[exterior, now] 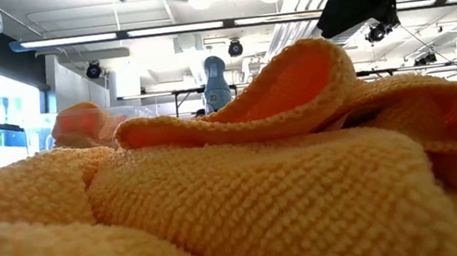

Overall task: Sort microfiber towel by color & place in baskets
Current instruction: Put the yellow microfiber towel into the top transparent bin

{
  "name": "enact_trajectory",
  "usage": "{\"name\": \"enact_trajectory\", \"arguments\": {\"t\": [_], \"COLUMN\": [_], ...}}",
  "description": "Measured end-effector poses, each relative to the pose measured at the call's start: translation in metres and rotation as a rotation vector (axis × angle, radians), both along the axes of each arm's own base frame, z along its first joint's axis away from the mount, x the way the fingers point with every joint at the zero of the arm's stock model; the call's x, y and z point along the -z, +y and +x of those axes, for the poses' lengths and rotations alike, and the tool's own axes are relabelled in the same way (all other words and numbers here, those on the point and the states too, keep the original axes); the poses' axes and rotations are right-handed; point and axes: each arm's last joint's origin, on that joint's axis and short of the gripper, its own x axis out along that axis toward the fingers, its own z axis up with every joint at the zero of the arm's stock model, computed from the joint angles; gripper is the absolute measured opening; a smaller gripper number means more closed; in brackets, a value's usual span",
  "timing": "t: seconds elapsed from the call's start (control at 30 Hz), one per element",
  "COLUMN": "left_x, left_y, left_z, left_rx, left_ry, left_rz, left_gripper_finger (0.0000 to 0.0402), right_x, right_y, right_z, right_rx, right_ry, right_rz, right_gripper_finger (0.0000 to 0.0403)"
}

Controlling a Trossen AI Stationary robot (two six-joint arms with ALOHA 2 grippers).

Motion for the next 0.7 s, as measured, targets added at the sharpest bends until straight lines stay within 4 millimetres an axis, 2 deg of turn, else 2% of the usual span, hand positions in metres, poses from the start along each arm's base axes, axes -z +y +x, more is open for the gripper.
{"name": "enact_trajectory", "arguments": {"t": [0.17, 0.33, 0.5, 0.7], "left_x": [0.016, 0.028, 0.040, 0.052], "left_y": [0.018, 0.024, 0.026, 0.029], "left_z": [0.004, 0.006, 0.005, -0.004], "left_rx": [-0.010, 0.052, 0.126, 0.203], "left_ry": [0.040, 0.051, 0.087, 0.142], "left_rz": [-0.004, 0.047, 0.091, 0.103], "left_gripper_finger": [0.0236, 0.0236, 0.0236, 0.0236], "right_x": [0.000, -0.001, -0.024, -0.045], "right_y": [-0.001, 0.001, 0.003, 0.013], "right_z": [0.001, 0.001, 0.003, 0.010], "right_rx": [-0.101, -0.164, -0.115, 0.004], "right_ry": [0.040, 0.055, 0.062, 0.229], "right_rz": [-0.110, -0.098, -0.042, 0.089], "right_gripper_finger": [0.0134, 0.0158, 0.0162, 0.0162]}}
